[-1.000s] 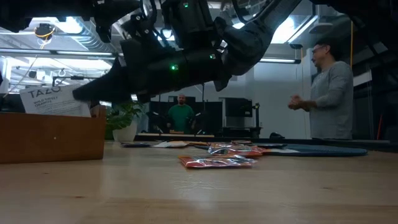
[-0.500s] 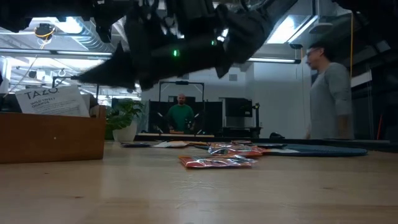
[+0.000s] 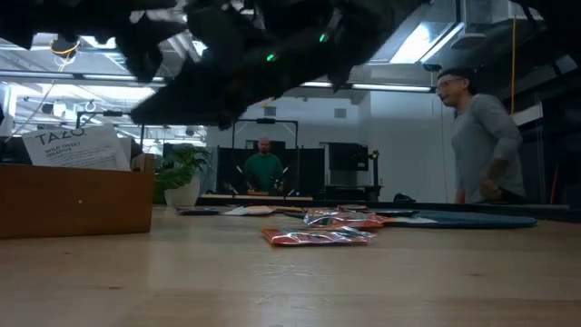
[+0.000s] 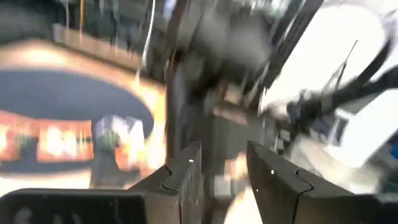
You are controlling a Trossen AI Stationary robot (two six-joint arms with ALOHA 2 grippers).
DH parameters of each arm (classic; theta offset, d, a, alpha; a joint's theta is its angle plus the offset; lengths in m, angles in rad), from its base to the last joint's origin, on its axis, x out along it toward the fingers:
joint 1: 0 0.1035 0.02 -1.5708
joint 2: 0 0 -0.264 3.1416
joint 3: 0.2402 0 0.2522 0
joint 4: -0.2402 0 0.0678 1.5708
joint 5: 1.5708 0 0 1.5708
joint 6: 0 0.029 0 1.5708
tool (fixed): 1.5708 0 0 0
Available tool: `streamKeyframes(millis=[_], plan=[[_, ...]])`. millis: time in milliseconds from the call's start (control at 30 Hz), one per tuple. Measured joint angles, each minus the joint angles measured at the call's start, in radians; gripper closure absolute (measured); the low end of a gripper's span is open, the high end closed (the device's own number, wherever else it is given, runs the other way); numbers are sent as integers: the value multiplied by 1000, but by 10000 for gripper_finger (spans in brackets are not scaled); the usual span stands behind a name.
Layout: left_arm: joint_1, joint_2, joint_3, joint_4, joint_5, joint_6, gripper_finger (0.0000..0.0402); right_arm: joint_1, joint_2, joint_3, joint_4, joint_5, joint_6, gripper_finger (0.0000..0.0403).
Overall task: Pick & Place Tea
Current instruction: Put the white tea bag into the right section of the wooden organizer
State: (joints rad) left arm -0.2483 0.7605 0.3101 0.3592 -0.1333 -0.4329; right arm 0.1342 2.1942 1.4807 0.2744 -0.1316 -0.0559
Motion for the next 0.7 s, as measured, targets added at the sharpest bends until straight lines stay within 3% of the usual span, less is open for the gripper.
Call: streamKeyframes(millis=[167,233,333,433,700], plan=[[-60,-60,89,-374,-8,-128,289,13,-99,2,-293,-50,-3,398],[-100,-55,109,-450,-8,-186,301,18,-139,-16,-404,-44,-5,398],[-174,-29,114,-496,29,-287,320,21,-197,-105,-421,-17,14,392],[-249,10,114,-537,62,-363,338,20,-255,-226,-332,24,58,392],[-368,78,113,-667,-26,-527,392,14,-380,-459,-12,113,131,395]])
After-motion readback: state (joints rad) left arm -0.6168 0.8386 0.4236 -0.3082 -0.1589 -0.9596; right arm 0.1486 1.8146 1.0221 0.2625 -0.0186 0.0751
